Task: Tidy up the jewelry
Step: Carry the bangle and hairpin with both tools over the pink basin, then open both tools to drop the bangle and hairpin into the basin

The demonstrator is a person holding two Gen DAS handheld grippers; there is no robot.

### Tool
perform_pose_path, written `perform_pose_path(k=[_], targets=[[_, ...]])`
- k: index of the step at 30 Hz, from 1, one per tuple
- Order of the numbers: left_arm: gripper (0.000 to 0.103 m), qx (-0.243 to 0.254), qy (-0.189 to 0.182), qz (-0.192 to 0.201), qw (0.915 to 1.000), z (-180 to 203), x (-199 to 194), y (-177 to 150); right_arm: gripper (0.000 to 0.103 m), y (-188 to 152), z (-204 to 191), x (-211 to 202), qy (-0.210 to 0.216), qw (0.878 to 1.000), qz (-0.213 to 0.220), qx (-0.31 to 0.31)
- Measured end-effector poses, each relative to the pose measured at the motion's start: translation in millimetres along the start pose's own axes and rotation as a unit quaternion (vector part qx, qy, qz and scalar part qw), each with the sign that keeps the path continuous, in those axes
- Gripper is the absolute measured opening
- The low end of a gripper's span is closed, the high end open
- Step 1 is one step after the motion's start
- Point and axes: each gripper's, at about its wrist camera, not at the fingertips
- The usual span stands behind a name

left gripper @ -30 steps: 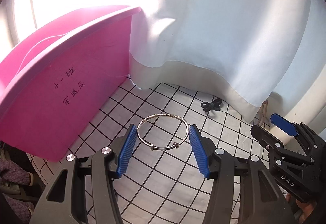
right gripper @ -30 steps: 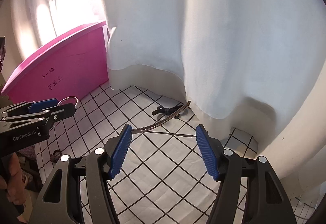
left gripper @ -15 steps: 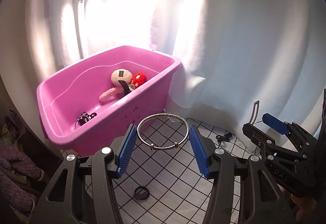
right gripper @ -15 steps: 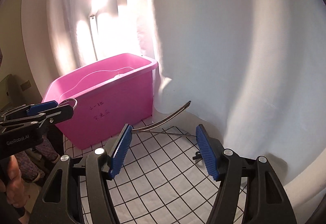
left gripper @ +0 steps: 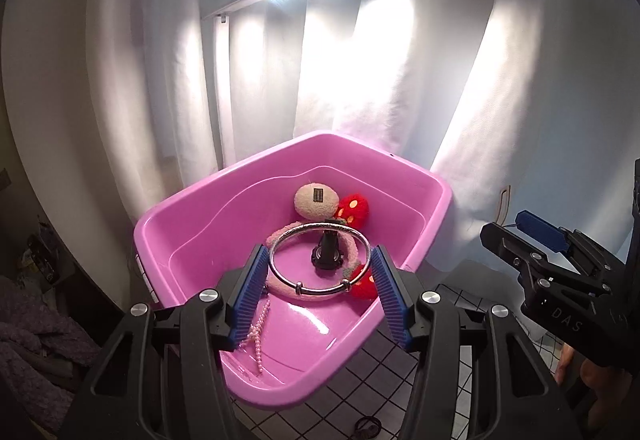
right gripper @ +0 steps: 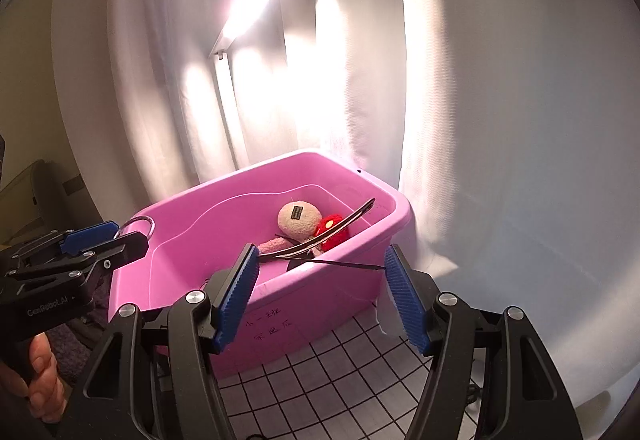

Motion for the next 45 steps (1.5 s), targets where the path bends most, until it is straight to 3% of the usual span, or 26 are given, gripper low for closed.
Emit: perform_pose_path(k=[12, 21, 32, 45], targets=[[0.052, -0.039, 0.015, -0.045, 0.9981, -69, 47, 25, 0.062, 45, -55, 81, 0.015, 0.999, -0.038, -0.007], [0.052, -0.076, 0.020, -0.103, 0.9915, -105, 84, 28, 0.062, 60, -83, 134, 0.028, 0.994, -0.104, -0.014], [0.052, -0.106, 0.019, -0.158, 0.9815, -123, 111, 24, 0.062, 66, -94, 176, 0.022, 0.984, -0.174, -0.017], [0.052, -0.102, 0.014, -0.166, 0.9807, -125, 120, 25, 0.063, 69, -93, 194, 0.010, 0.977, -0.213, -0.015]])
Point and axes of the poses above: each gripper's, at about its wrist camera, not at the fingertips, and x roughly the way its jaws point, z to its right, y to its top, and after that the axes turned 12 degrees about -y, right-handed
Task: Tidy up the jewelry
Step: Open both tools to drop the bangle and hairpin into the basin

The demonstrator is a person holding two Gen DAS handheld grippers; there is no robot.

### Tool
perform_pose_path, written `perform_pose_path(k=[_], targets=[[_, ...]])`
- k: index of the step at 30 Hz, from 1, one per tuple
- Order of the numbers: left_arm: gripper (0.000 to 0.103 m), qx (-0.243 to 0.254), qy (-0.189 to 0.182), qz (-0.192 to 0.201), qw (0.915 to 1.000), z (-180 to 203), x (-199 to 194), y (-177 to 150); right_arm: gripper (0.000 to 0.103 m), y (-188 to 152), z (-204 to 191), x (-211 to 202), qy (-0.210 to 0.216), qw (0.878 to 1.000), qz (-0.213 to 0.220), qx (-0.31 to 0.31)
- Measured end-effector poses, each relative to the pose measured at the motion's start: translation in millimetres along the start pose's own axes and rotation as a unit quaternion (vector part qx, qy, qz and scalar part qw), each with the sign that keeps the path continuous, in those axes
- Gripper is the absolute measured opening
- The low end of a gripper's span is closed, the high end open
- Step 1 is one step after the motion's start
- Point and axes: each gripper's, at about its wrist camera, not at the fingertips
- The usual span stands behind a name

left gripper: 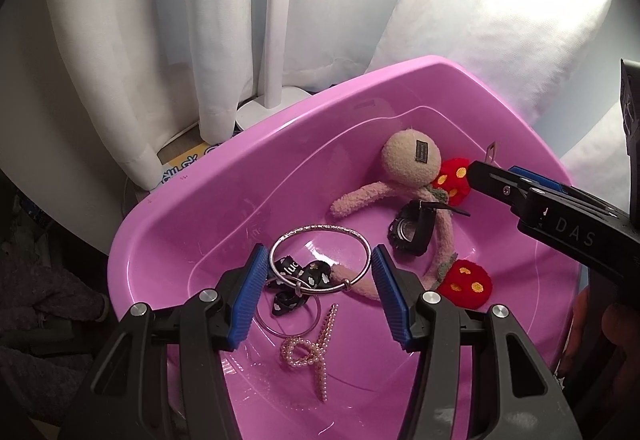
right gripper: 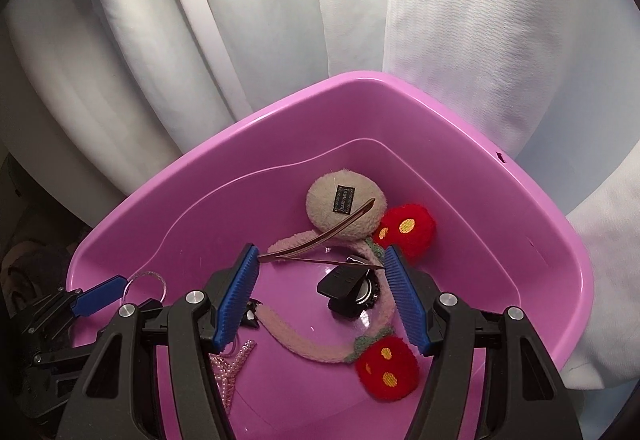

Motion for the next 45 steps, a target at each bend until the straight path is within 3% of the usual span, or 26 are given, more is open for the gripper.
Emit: perform_pose_path(k=[18, 26, 45], targets=[[0.052, 0.019, 0.004, 0.003, 0.9998, 4, -4, -3, 0.063, -4, 0, 2, -0.010, 1.000, -0.010, 0.016], [0.076, 0.025, 0.010, 0.016, 0.9995, 9, -12, -4, 0.064, -4, 6, -2, -0.012, 0.999, -0.011, 0.029], [0.083, 0.034, 0.022, 0.037, 0.9985, 19, -28, -6, 0.066, -7, 10, -29, -0.004, 0.999, 0.019, 0.034]])
Point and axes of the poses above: each gripper's, at about its wrist camera, not at the fingertips, and x roughly the way its jaws point, z to its right, y to its top, and after that the axes turned 12 degrees about -y, right-handed
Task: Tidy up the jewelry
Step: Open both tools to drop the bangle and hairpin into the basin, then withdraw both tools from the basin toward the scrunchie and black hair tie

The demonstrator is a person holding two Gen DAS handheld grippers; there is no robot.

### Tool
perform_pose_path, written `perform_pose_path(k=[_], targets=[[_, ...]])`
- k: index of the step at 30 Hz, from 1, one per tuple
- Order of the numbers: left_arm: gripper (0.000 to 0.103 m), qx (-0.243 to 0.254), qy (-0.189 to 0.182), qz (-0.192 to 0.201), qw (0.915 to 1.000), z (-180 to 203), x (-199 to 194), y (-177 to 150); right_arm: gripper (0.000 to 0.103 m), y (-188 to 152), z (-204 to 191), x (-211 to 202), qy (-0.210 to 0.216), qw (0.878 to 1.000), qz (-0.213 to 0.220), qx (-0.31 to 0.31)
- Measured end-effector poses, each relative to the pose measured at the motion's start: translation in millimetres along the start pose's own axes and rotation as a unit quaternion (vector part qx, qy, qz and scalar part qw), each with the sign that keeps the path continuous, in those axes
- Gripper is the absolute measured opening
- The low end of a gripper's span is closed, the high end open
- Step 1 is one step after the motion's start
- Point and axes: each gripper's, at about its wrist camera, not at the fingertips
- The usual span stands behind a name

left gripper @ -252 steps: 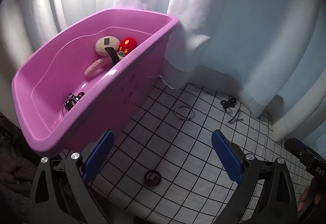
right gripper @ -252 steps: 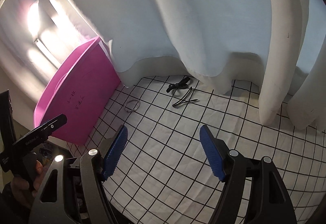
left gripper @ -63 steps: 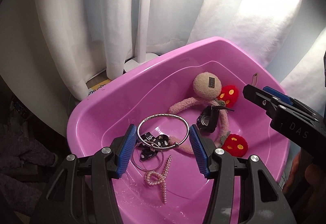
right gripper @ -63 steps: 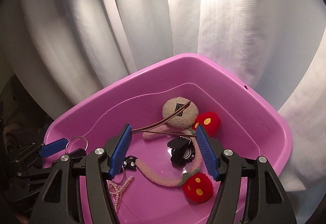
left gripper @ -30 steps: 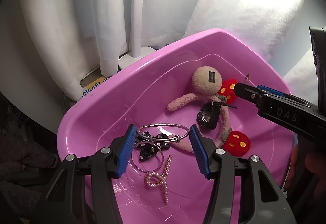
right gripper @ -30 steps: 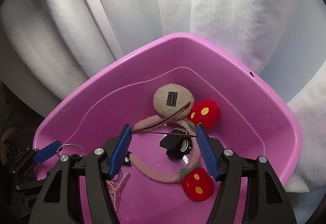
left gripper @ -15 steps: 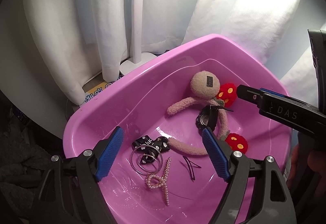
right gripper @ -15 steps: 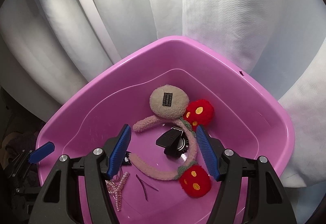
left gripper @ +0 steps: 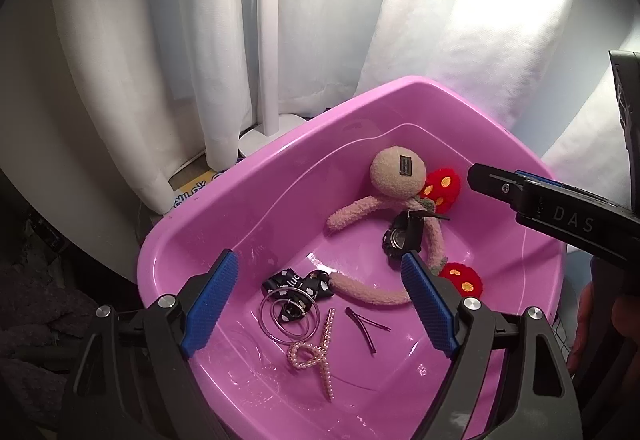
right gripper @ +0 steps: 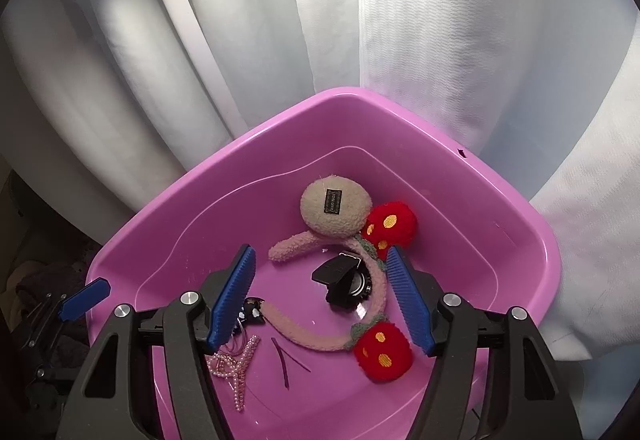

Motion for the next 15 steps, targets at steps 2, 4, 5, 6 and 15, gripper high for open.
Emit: perform_pose_path(k=[2, 4, 5, 6, 15], targets=[[0.083, 0.003, 0.002, 0.004, 1.0000, 3, -3, -1, 0.066, -1, 2, -5, 0.002, 1.000, 0.005, 0.002], [0.083, 0.004, 0.003, 0.007, 1.0000, 4, -6, -1, 0.067, -3, 4, -11, 0.004, 1.000, 0.009, 0.005], [0.083, 0.004, 0.003, 0.008, 1.0000, 5, -7, -2, 0.067, -4, 5, -15, 0.005, 1.000, 0.012, 0.005], [0.083, 0.004, 0.003, 0.008, 1.0000, 6, -8, -2, 0.067, -5, 6, -18, 0.005, 1.000, 0.016, 0.006], [0.086, 0.016, 0.008, 0.027, 0.9995, 22, -28, -10, 0.069, -19, 18, -53, 0.017, 0.999, 0.046, 0.019]])
Point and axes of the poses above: each gripper's, at about its wrist camera, not at the fingertips, and x roughly the way its jaws point, z to its right, y to its top, and after that the axes turned 12 degrees about -y, right-handed
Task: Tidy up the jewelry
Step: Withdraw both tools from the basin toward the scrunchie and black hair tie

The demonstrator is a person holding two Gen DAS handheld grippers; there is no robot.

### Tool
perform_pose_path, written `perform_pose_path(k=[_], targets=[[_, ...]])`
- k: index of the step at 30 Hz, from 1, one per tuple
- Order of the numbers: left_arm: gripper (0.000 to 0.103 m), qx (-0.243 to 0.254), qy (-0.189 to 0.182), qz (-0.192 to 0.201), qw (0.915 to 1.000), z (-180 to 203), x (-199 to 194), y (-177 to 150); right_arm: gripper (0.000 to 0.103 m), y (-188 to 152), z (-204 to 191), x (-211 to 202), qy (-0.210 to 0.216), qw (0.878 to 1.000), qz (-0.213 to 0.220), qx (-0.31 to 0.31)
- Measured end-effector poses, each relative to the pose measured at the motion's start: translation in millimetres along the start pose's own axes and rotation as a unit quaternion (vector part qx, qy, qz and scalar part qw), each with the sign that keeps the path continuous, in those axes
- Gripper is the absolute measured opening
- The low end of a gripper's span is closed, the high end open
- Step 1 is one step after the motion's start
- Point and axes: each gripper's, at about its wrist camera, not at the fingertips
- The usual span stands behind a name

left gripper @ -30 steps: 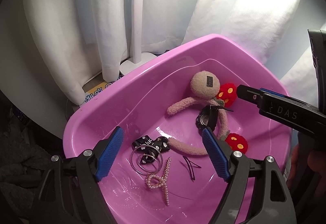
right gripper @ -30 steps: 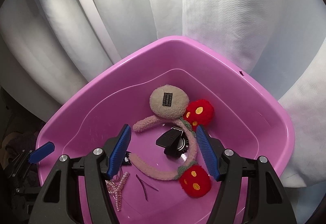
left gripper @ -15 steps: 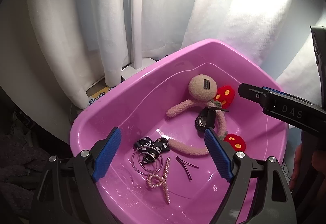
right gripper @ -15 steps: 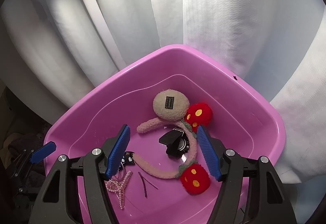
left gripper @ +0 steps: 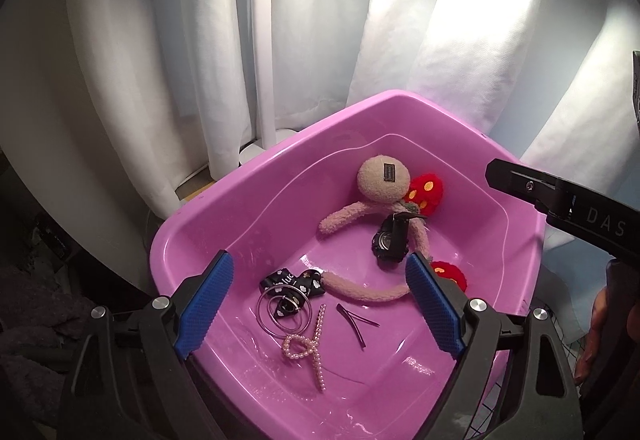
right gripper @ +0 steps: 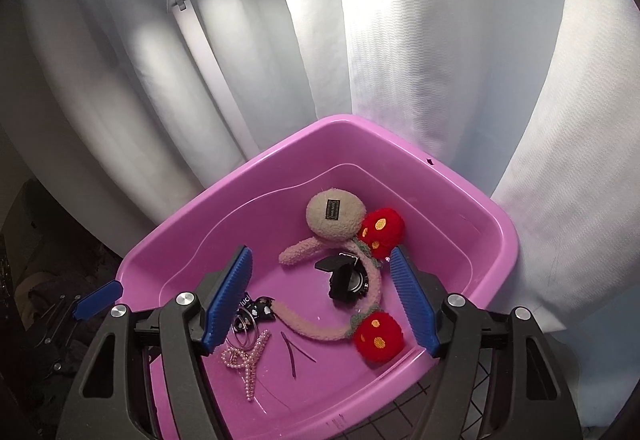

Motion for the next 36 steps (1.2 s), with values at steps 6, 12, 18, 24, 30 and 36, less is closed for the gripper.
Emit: perform_pose_path(k=[6, 12, 18, 24, 30, 36], targets=[[0.087, 0.009, -0.004, 0.009, 0.9999, 15, -14, -7, 0.069, -18, 14, -29, 0.004, 1.000, 0.019, 0.010], [0.087, 0.022, -0.013, 0.016, 0.9996, 36, -30, -19, 0.070, -49, 40, -66, -0.006, 0.999, 0.042, 0.023], [0.092, 0.035, -0.028, 0.031, 0.9985, 63, -49, -39, 0.073, -95, 76, -99, -0.031, 0.997, 0.049, 0.042], [0.096, 0.048, -0.046, 0.040, 0.9970, 94, -59, -69, 0.073, -163, 126, -121, -0.061, 0.994, 0.044, 0.079], [0.096, 0.048, -0.055, 0.033, 0.9968, 114, -59, -111, 0.075, -231, 177, -136, -0.093, 0.989, 0.034, 0.111], [0.096, 0.032, -0.047, 0.004, 0.9984, 120, -44, -152, 0.075, -275, 206, -129, -0.107, 0.985, 0.000, 0.133]])
Point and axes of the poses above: each gripper's, at about its wrist camera, not at the fingertips, and x roughly the way its jaws point, z to its right, y to its top, and after that the axes turned 12 degrees about -y, right-handed
